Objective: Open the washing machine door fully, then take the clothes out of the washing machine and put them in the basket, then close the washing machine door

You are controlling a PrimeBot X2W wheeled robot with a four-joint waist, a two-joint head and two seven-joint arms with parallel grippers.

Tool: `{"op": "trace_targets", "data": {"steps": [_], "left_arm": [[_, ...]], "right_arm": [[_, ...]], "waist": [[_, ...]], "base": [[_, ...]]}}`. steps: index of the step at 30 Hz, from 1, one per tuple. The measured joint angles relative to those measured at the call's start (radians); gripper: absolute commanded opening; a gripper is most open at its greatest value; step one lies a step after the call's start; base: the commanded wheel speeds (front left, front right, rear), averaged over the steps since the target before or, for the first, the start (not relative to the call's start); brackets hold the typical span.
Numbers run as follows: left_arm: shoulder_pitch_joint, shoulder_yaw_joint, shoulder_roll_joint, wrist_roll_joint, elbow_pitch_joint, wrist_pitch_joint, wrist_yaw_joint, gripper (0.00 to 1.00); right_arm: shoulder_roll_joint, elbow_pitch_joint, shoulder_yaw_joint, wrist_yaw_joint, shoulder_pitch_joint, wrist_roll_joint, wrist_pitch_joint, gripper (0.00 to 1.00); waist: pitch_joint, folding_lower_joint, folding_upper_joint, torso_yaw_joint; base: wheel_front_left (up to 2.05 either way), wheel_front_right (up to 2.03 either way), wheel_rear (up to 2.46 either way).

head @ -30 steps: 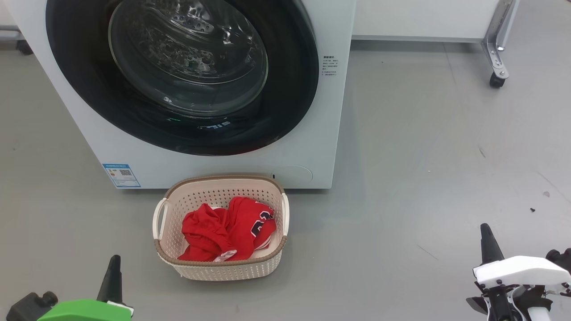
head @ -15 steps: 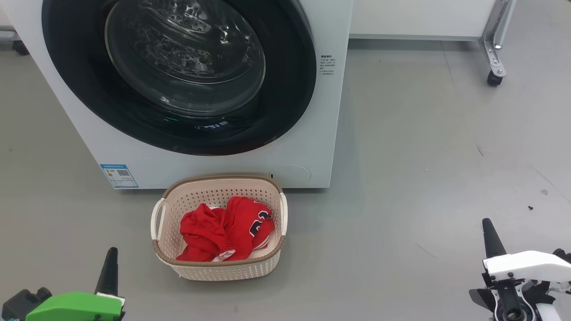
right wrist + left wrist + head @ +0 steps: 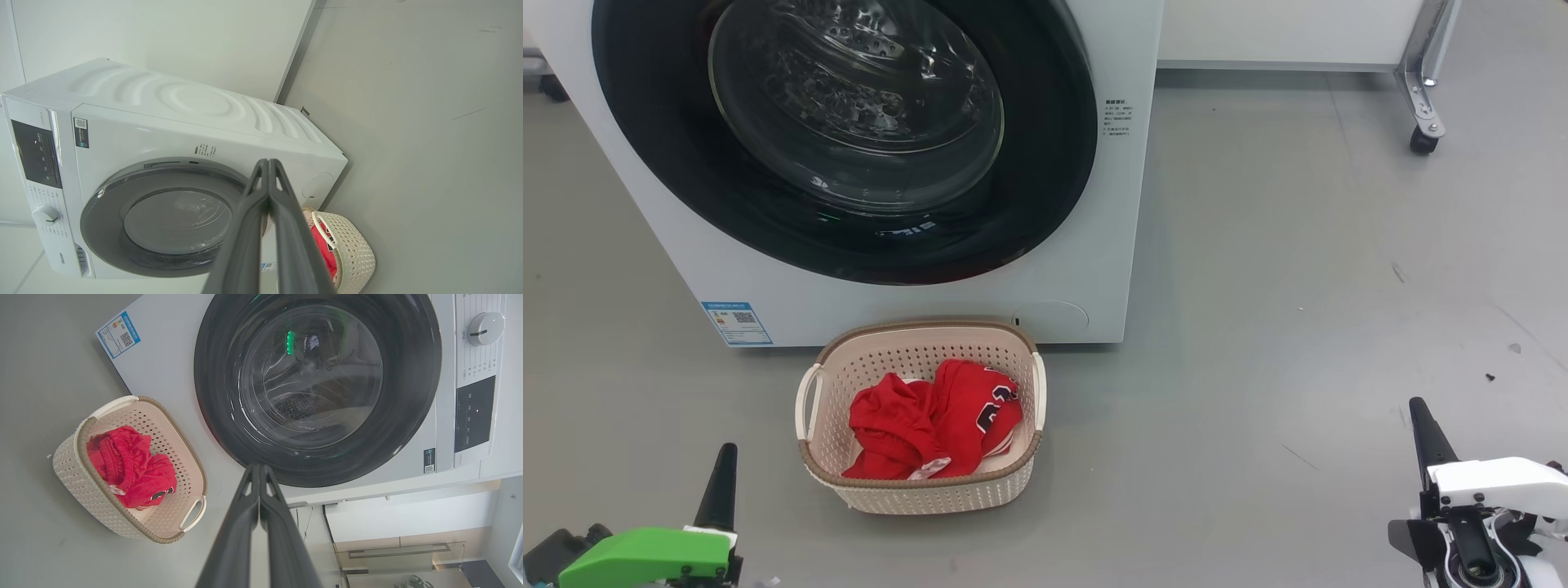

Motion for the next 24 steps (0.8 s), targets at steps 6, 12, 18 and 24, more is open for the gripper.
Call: {"op": "trace_targets", "data": {"steps": [6,12,18,24], "left_arm": [[-0.007,0.007,-0.003,-0.051,-0.001,0.016,0.0,0.0],[-0.021,0.022,-0.005,-0.102,-0.004,0.031,0.0,0.0],[-0.022,0.033,-0.007,-0.142,-0.005,0.051,0.0,0.0],[-0.03,0.039,-0.008,-0.183,-0.006,0.064,0.0,0.0]], "right_arm": [[0.0,-0.001,-0.011,0.0,-0.012,0.063,0.016,0.0],[0.0,-0.002,-0.019,0.001,-0.013,0.126,0.033,0.0],[0.0,-0.003,-0.028,0.002,-0.014,0.19,0.047,0.0],[0.001,-0.004,-0.038,0.009,-0.02,0.239,0.059,0.0]], "waist": [[0.001,0.0,0.0,-0.003],[0.002,0.0,0.0,-0.006],[0.003,0.0,0.0,-0.008],[0.003,0.0,0.0,-0.01]], "base": [[0.0,0.0,0.0],[0.0,0.0,0.0],[0.0,0.0,0.0],[0.0,0.0,0.0]]}}
